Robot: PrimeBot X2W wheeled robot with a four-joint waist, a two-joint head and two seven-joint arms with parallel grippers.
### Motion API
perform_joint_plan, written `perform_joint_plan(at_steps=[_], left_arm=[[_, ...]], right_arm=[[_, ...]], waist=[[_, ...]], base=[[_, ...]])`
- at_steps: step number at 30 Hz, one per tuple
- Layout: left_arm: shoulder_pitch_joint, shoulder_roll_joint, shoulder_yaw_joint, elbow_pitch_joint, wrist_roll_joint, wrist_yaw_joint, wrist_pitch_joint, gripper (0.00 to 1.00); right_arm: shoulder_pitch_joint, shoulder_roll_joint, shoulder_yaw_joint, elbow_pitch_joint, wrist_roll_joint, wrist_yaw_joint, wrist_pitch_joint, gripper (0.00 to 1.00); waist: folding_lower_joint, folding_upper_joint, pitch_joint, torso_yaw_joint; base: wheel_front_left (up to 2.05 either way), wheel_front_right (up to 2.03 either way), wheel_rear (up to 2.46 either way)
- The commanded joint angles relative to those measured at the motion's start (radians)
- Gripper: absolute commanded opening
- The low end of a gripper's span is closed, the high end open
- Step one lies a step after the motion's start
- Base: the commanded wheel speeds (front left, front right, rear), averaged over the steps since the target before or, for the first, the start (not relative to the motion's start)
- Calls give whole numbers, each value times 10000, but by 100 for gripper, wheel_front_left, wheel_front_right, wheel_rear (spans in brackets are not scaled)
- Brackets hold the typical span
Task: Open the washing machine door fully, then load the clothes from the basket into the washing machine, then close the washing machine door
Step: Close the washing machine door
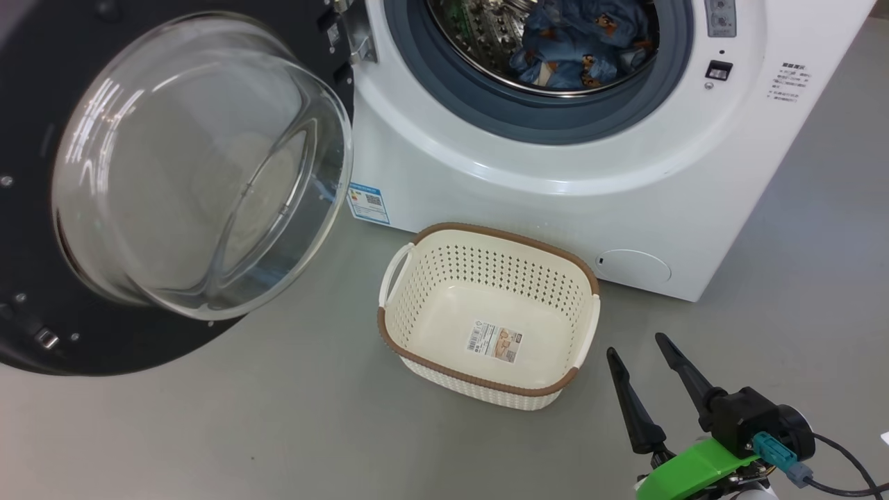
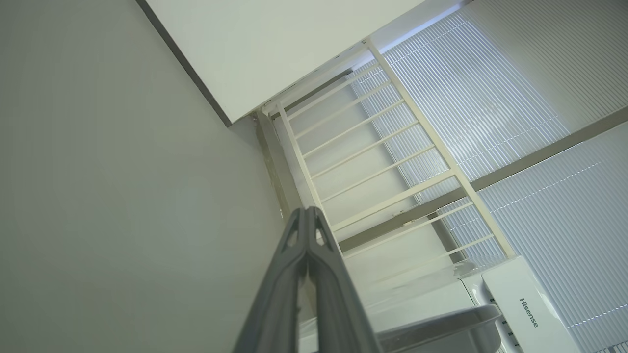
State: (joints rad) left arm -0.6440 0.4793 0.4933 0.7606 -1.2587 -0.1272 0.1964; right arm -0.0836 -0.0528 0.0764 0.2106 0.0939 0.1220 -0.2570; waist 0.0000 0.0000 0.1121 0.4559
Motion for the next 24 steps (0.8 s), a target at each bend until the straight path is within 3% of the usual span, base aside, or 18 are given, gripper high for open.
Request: perform_joint_plan(at_steps=[1, 12, 24], left_arm=[[-368, 801, 246, -83, -156, -33, 209, 0], [-887, 1052, 724, 1469, -1577, -34, 2115, 0], [-573, 1159, 628, 1678, -1889, -34, 3161, 0]], right_arm=[[-369, 26, 236, -198, -180, 87, -48, 100], [-530, 26, 240, -122, -282, 87, -48, 100], [-616, 26, 216, -90, -351, 87, -48, 100]], waist=[[0, 0, 64, -70], [0, 0, 351, -475], [0, 0, 595, -740]], base=[[0, 0, 0], [0, 0, 0], [0, 0, 0]])
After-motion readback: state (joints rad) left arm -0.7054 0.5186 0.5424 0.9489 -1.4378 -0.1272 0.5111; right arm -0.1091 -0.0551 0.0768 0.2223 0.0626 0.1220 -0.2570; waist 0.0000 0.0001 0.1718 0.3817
